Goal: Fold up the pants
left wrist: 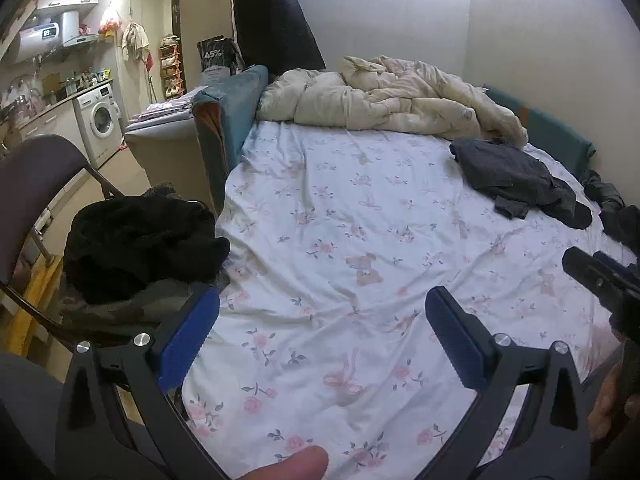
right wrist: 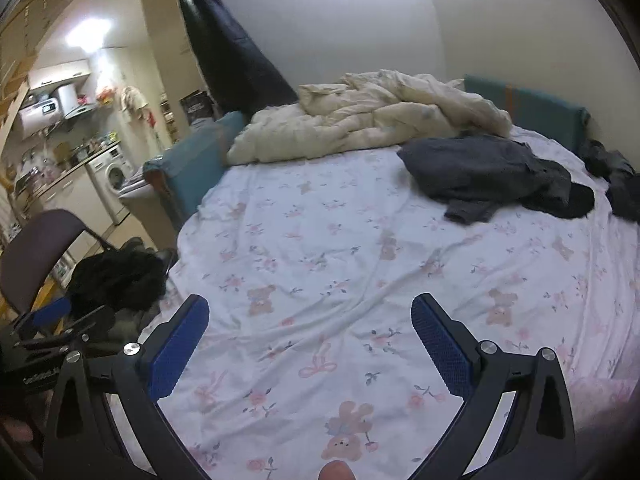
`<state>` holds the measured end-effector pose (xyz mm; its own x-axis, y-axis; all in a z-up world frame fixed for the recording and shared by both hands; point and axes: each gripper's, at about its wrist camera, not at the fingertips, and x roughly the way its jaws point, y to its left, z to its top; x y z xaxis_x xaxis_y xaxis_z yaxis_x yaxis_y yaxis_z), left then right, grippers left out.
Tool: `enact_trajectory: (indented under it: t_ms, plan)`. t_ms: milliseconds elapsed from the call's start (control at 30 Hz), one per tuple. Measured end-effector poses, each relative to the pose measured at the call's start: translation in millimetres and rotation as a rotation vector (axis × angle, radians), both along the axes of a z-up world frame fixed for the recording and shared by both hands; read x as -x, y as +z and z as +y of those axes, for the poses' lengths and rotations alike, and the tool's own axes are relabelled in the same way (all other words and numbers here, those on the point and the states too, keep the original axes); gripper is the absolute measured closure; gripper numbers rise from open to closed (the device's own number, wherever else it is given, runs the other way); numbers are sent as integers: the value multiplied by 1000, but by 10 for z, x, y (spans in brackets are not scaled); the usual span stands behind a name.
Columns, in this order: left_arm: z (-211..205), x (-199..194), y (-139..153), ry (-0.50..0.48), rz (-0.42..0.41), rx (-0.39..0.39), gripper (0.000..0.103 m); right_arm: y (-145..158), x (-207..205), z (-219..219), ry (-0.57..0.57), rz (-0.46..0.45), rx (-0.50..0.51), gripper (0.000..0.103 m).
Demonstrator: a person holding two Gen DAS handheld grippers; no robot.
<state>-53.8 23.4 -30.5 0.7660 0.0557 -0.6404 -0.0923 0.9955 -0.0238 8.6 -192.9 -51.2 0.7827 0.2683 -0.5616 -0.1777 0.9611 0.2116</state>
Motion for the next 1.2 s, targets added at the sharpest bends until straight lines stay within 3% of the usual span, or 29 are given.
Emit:
enact_trajectory:
  t_ms: [133, 433, 1200]
  plan:
    - [19, -32, -2, -12, 9, 43, 1, -72, -29, 21, 4, 23, 4, 0]
    - [-28, -68, 16, -21, -1, 48, 1, -27, 34, 127, 26, -20, 57, 0]
    - [-153, 18, 61, -63, -41, 4, 1, 16, 85, 161, 33, -76, 123, 0]
